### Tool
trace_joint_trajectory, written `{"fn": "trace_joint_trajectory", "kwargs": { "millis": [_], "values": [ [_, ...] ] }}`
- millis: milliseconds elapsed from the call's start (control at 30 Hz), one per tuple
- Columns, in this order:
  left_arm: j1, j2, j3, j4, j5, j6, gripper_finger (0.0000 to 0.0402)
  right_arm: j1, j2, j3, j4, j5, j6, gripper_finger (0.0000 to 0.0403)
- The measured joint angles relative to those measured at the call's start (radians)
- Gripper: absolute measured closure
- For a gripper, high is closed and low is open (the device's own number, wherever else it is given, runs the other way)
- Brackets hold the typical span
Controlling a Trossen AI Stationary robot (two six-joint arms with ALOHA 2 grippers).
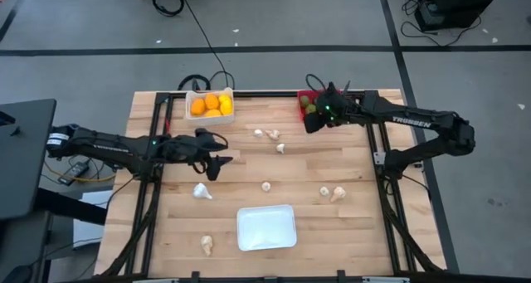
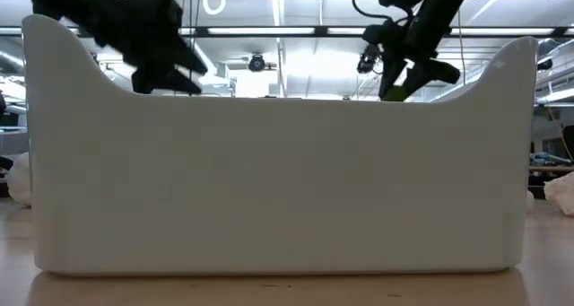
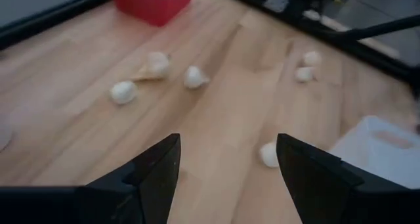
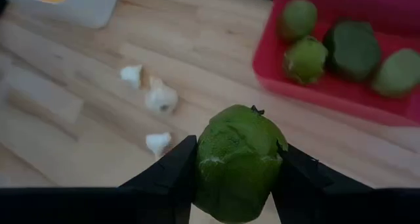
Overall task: Sort produce into baskets
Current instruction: Put the green lime into the red bin
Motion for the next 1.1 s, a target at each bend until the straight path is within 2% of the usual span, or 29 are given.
{"fn": "trace_joint_trajectory", "kwargs": {
  "millis": [233,333,533,833,967,1100],
  "values": [
    [0.0,0.019,-0.116,0.207,0.004,-0.005,0.0145,-0.092,0.033,0.0,0.012,-0.026,0.003,0.0235],
    [0.002,0.037,-0.115,0.285,-0.028,-0.003,0.0145,-0.147,0.072,0.0,0.014,-0.056,-0.008,0.0235],
    [0.022,0.043,-0.116,0.326,-0.061,-0.056,0.0145,-0.239,0.15,0.0,0.024,-0.102,-0.065,0.0235],
    [0.032,0.044,-0.116,0.337,-0.135,-0.089,0.0145,-0.368,0.217,0.0,0.082,-0.092,-0.212,0.0232],
    [0.033,0.044,-0.116,0.369,-0.163,-0.129,0.0145,-0.417,0.252,0.0,0.077,-0.079,-0.277,0.021],
    [0.033,0.044,-0.116,0.348,-0.159,-0.089,0.0145,-0.441,0.267,0.0,0.077,-0.076,-0.312,0.0165]
  ]
}}
